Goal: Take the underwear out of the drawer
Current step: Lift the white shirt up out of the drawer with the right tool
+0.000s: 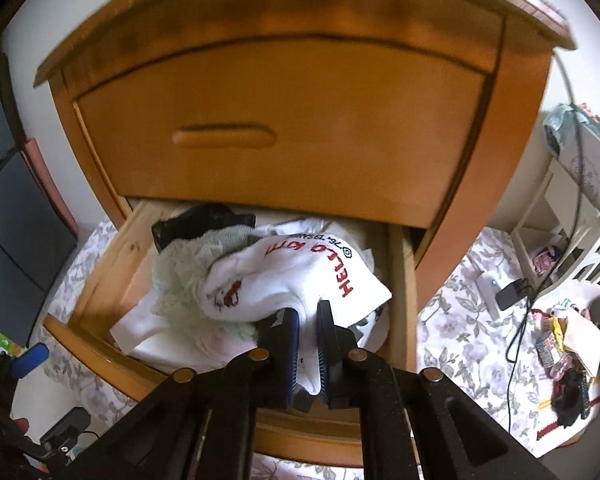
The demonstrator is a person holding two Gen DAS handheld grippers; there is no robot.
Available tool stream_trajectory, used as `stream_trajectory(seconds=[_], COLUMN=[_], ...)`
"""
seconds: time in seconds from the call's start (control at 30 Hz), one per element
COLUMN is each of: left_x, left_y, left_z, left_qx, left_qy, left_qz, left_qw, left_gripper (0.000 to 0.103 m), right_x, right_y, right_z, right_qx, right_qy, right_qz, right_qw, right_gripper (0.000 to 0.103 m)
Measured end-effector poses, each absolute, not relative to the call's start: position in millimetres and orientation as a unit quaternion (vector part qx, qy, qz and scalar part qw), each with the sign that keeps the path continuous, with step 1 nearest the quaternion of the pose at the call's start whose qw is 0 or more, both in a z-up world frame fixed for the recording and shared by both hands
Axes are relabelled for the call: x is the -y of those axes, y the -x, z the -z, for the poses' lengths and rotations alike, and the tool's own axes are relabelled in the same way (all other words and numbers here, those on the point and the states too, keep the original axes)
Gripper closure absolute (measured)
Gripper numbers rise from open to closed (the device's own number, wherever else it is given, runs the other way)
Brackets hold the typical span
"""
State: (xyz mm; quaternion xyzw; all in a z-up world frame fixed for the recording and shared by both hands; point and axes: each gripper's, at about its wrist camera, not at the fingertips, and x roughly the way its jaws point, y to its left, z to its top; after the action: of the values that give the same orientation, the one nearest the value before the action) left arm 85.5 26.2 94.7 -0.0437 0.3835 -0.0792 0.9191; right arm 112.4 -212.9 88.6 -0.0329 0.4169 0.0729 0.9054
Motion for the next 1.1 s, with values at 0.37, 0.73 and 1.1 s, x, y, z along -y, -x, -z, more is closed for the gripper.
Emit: stream_trajectory(seconds=[0.37,0.73,1.1], left_x=[-25,-27,-21], left_y=[-74,-59,-48], left_z=[-108,-125,-131], left_qx=[-0.374,-0.363,-0.361], left_qy=[0.039,0.035,0.024], left_qz=[0.076,0.072,0.072], left_qw=[0.923,0.928,0.93], left_gripper=[0.002,0.002,0.002], right_x=[215,206,210], right_y=[-51,15,42], right_z=[-157,-187,-159], right_qx=[-0.326,-0.289,-0.322], right_qy=[0.023,0.032,0.025], right_qz=[-0.099,-0.121,-0.126], right_qw=[0.94,0.949,0.938], right_gripper=[0.094,0.094,0.094])
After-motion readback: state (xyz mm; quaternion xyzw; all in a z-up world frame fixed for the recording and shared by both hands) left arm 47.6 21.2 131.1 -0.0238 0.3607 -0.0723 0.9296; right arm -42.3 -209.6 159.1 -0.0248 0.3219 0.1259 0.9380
